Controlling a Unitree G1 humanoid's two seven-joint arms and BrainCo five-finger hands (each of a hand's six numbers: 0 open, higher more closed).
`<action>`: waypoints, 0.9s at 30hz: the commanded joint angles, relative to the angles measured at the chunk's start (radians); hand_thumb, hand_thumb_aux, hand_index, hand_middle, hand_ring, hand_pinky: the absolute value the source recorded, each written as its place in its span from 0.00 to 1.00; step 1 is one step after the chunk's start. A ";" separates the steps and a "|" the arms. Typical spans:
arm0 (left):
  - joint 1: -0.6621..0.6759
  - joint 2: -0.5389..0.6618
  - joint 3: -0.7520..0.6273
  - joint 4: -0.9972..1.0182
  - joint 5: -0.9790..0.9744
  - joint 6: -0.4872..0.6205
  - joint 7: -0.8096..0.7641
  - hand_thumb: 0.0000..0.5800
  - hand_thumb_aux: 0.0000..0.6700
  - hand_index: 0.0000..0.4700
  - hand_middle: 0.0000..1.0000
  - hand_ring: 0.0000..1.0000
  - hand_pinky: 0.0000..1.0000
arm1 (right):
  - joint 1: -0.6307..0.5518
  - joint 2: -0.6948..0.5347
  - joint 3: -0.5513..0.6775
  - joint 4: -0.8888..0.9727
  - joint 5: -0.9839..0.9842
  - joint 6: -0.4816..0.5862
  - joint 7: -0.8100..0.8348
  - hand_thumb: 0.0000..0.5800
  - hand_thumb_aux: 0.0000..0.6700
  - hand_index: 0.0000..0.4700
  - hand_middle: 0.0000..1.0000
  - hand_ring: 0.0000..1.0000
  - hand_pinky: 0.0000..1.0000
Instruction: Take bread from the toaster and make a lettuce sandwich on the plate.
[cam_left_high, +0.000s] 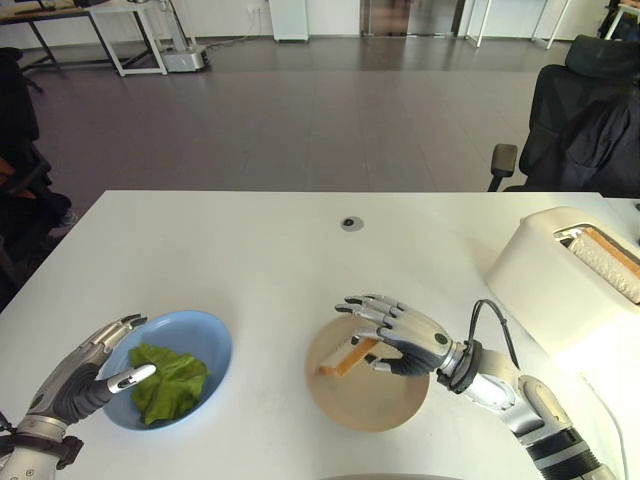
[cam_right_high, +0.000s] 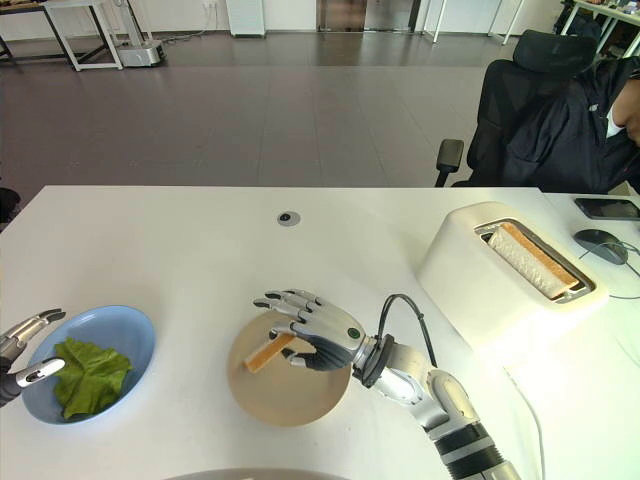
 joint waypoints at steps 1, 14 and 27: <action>0.043 0.033 0.040 0.029 -0.022 -0.031 -0.025 0.00 0.00 0.00 0.00 0.00 0.00 | 0.021 -0.055 0.000 -0.017 -0.006 0.001 0.021 0.00 0.00 0.00 0.00 0.00 0.00; -0.088 0.100 -0.126 0.159 0.199 -0.048 0.034 0.21 0.11 0.11 0.00 0.00 0.00 | 0.100 -0.144 -0.019 -0.129 0.110 0.005 0.088 0.00 0.00 0.00 0.00 0.00 0.00; -0.177 0.173 -0.272 0.250 0.391 -0.010 0.227 0.98 0.87 0.87 0.00 0.00 0.00 | 0.125 -0.120 -0.004 -0.169 0.107 0.028 0.101 0.00 0.00 0.00 0.00 0.00 0.00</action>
